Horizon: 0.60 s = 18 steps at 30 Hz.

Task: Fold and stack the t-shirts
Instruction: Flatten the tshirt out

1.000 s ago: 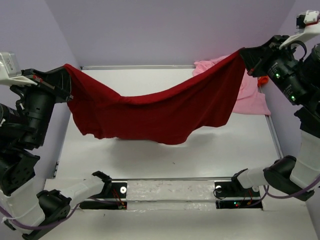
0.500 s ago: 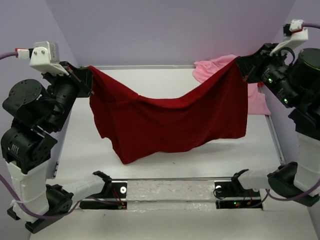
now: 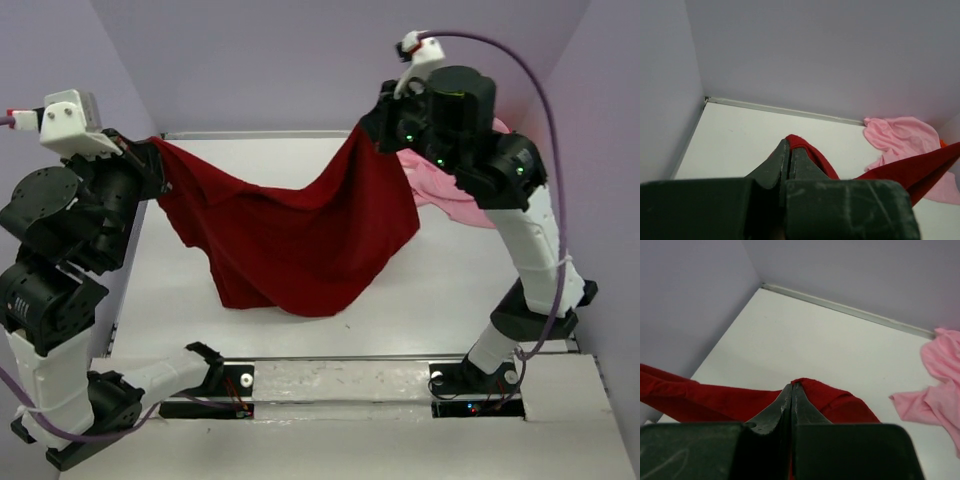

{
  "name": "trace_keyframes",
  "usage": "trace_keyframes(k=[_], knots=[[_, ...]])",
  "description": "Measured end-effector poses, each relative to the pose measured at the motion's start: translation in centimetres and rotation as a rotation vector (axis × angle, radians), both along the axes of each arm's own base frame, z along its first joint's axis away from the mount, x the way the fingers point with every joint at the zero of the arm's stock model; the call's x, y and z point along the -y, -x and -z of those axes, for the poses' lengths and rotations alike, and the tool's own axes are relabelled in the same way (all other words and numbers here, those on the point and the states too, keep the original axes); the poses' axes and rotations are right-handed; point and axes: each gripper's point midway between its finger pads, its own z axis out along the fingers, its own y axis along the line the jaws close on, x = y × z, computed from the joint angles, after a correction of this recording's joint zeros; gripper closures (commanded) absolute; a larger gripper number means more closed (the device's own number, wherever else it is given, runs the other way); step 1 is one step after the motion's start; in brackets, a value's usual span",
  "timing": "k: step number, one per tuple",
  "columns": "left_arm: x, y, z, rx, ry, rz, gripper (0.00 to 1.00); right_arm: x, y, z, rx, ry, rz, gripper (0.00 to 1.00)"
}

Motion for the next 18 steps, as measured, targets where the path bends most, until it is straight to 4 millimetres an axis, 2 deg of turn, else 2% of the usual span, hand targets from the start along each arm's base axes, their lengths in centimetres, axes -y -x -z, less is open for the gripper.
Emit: trace_keyframes(k=[1,4,6,8,10,14,16,18], knots=[[-0.5,0.5,-0.3,0.012,0.008,-0.010,1.00,-2.1,0.0,0.6,-0.001,0.024,-0.022,1.00],[-1.3,1.7,-0.4,0.029,0.019,-0.016,1.00,-5.5,0.1,2.0,0.002,0.076,-0.052,1.00],[-2.1,3.0,-0.2,0.043,0.029,-0.015,1.00,-6.4,0.5,2.7,0.002,0.108,-0.054,1.00],[-2.6,3.9,0.0,0.054,0.036,-0.014,1.00,-6.1,1.2,3.2,0.003,0.133,-0.040,1.00],[-3.0,4.5,-0.1,0.063,0.041,-0.017,1.00,-4.5,2.1,2.6,0.019,0.135,-0.017,1.00],[-3.3,4.4,-0.8,0.073,0.049,-0.036,1.00,0.0,3.2,-1.2,0.100,0.091,0.089,1.00],[-3.2,3.7,-0.9,0.066,0.048,-0.054,1.00,3.8,3.8,-4.2,0.165,0.051,0.196,1.00],[-2.8,3.0,-0.6,0.046,0.037,-0.057,1.00,7.2,4.5,-5.7,0.201,0.043,0.288,1.00]])
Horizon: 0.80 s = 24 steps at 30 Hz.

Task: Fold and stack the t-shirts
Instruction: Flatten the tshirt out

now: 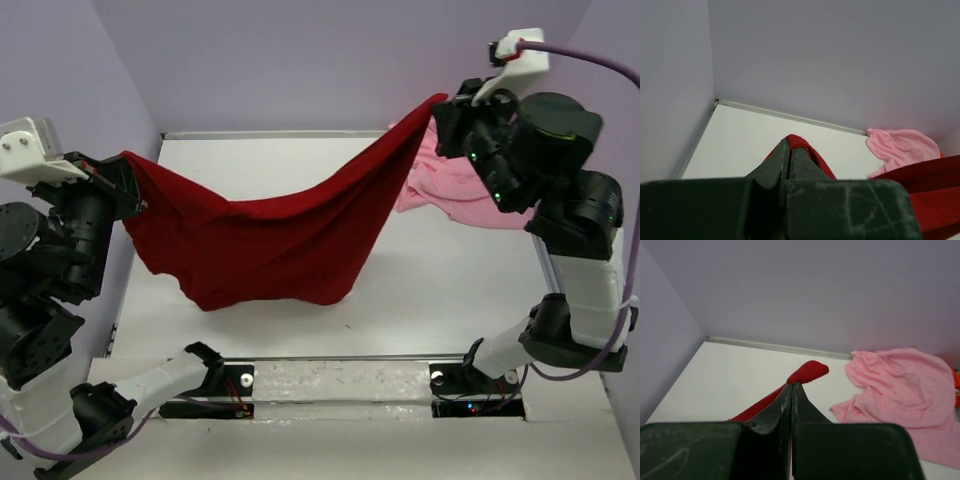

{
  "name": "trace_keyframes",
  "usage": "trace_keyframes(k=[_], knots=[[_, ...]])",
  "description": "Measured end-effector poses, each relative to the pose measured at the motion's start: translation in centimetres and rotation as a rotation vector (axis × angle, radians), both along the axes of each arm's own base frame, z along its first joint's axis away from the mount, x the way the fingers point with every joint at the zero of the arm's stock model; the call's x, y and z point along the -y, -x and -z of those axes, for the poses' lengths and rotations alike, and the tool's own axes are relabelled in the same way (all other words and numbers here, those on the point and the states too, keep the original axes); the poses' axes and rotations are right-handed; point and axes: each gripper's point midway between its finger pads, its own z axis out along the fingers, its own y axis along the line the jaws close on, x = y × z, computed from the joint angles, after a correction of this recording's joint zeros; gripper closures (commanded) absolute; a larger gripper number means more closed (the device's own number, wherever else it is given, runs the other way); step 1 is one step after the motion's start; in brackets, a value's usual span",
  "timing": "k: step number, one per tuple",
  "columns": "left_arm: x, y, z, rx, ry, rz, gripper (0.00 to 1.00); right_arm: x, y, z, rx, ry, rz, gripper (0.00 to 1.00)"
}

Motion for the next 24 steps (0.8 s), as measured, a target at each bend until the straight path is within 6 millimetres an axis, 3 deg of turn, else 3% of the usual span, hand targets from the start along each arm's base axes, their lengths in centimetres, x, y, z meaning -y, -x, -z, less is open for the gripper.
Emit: trace_keyframes(k=[5,10,17,24], knots=[[1.2,-2.0,1.4,-0.058,-0.039,-0.009,1.00,5.4,1.5,-1.5,0.044,-0.010,0.144,1.00],[1.1,-2.6,1.8,-0.078,-0.068,-0.040,1.00,8.2,1.4,-1.2,0.040,0.045,0.296,1.00],[-0.2,-1.7,1.7,-0.079,-0.082,-0.104,1.00,9.6,1.0,0.0,0.016,0.149,0.409,1.00],[-3.1,0.6,1.3,-0.057,-0.055,-0.171,1.00,11.1,1.0,1.4,0.000,0.168,0.464,1.00]])
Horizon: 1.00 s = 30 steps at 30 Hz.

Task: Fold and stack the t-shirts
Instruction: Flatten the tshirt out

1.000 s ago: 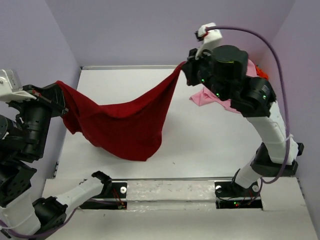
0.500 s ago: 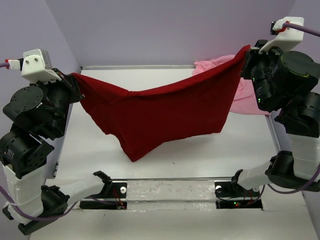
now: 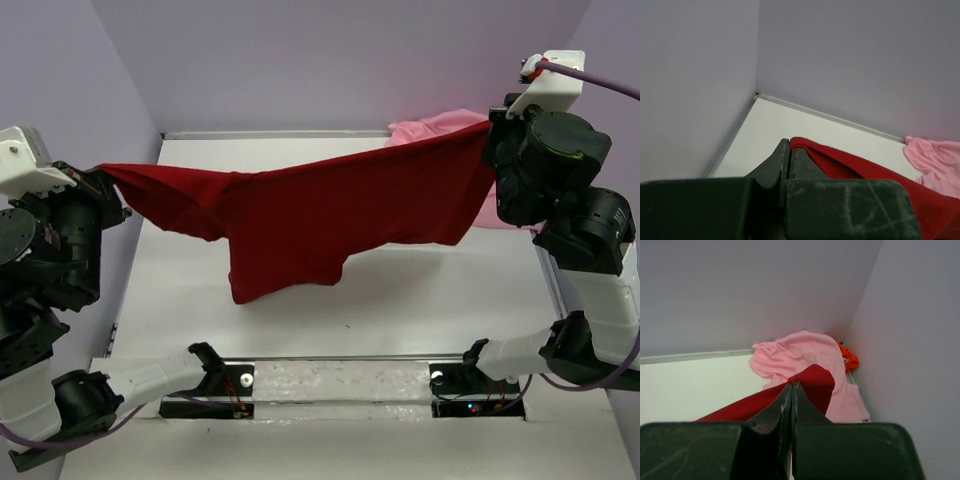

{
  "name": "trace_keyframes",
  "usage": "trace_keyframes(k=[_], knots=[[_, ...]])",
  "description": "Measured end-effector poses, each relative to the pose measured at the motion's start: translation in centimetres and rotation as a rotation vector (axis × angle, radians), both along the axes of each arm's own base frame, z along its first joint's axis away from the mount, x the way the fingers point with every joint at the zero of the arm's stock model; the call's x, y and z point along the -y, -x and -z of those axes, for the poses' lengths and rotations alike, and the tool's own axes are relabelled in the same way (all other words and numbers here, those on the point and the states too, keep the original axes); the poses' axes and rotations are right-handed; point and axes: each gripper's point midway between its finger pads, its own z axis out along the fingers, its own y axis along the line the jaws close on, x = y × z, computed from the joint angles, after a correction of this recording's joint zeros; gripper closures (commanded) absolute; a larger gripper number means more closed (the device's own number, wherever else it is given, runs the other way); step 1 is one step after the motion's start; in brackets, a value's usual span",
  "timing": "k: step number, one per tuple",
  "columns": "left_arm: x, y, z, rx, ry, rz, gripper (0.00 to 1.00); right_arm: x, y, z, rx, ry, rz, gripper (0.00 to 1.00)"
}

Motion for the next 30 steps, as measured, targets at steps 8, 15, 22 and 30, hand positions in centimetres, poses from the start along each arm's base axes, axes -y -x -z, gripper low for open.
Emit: trace_keyframes(k=[8,15,22,30], knots=[[-0.7,0.3,1.1,-0.024,-0.020,-0.036,1.00,3.0,-2.3,3.6,-0.065,0.009,0.086,1.00],[2.0,-2.3,2.2,-0.069,-0.089,-0.045,1.00,3.8,-5.0,6.4,-0.128,-0.053,0.076,1.00],[2.7,-6.2,3.2,-0.109,-0.158,-0.113,1.00,2.1,-8.0,6.9,-0.165,-0.085,0.034,1.00],[5.3,-13.1,5.9,-0.188,-0.206,-0.080,1.00,0.4,-10.4,7.5,-0.194,-0.110,-0.005,1.00]])
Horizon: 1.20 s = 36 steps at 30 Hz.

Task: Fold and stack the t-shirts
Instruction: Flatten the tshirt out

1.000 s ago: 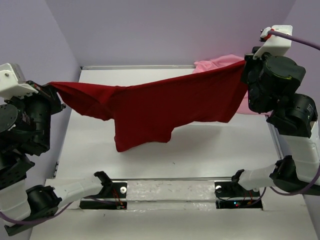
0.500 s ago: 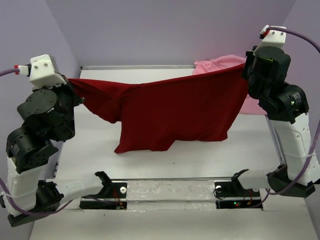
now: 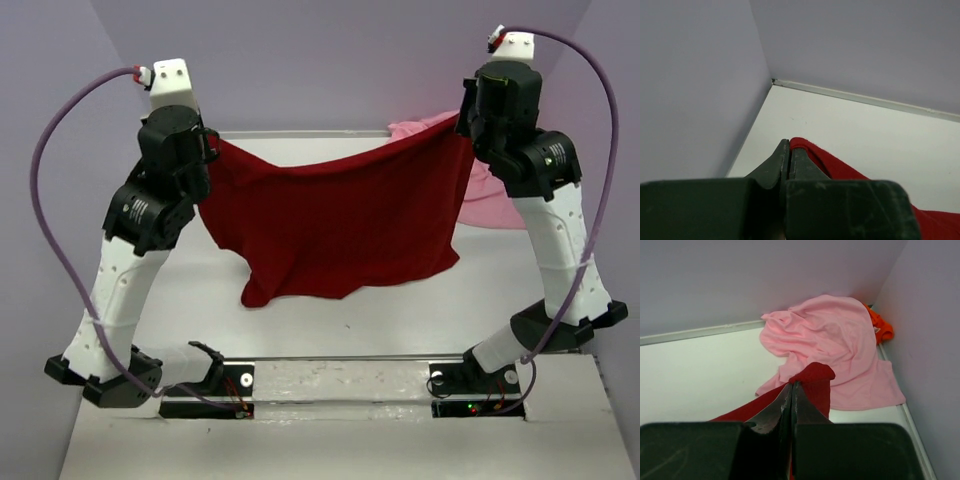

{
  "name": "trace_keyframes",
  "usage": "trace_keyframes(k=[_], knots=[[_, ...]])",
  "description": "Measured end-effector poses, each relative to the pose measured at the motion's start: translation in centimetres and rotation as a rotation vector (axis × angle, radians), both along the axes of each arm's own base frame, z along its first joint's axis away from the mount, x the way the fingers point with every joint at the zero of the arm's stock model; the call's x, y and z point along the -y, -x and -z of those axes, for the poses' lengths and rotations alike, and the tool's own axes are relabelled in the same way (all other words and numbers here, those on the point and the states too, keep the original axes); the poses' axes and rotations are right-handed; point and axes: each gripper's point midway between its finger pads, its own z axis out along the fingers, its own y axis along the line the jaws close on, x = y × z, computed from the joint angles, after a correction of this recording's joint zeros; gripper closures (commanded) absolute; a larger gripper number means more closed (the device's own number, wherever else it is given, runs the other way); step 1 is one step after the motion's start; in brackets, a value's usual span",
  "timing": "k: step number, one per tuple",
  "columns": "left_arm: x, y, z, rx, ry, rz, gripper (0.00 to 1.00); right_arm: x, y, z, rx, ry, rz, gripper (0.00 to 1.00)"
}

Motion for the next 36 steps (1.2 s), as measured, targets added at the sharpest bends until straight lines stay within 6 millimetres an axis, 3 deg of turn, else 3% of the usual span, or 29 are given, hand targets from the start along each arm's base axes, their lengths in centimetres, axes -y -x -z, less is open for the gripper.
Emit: trace_keyframes(k=[6,10,16,21,24,28,31,36], knots=[[0.9,-6.1,3.4,-0.072,-0.004,-0.010,1.00,-2.0,-5.3,2.9,-0.073,0.001,-0.016,1.00],[0.8,-9.2,5.5,-0.092,-0.002,-0.018,1.00,-3.2,-9.5,6.0,-0.136,-0.003,-0.033,1.00],[-0.4,-12.7,6.3,-0.089,0.015,-0.044,1.00,-2.0,-15.7,10.2,-0.193,-0.059,-0.022,1.00],[0.3,-16.2,6.7,-0.090,0.026,-0.032,1.00,-1.2,-18.3,12.7,-0.222,-0.087,-0.020,1.00],[1.3,-16.9,8.3,-0.133,0.026,0.009,1.00,-1.7,-18.4,13.1,-0.233,-0.098,-0.044,1.00],[2.0,-15.8,7.9,-0.125,0.035,0.052,1.00,-2.4,-17.0,11.0,-0.203,-0.118,-0.087,1.00],[2.7,-12.4,5.5,-0.096,0.034,0.083,1.00,-2.7,-14.2,7.8,-0.157,-0.130,-0.118,1.00],[6.6,-2.7,-3.0,0.076,0.106,0.243,1.00,-4.4,-5.3,-0.5,0.003,-0.128,-0.189,1.00]])
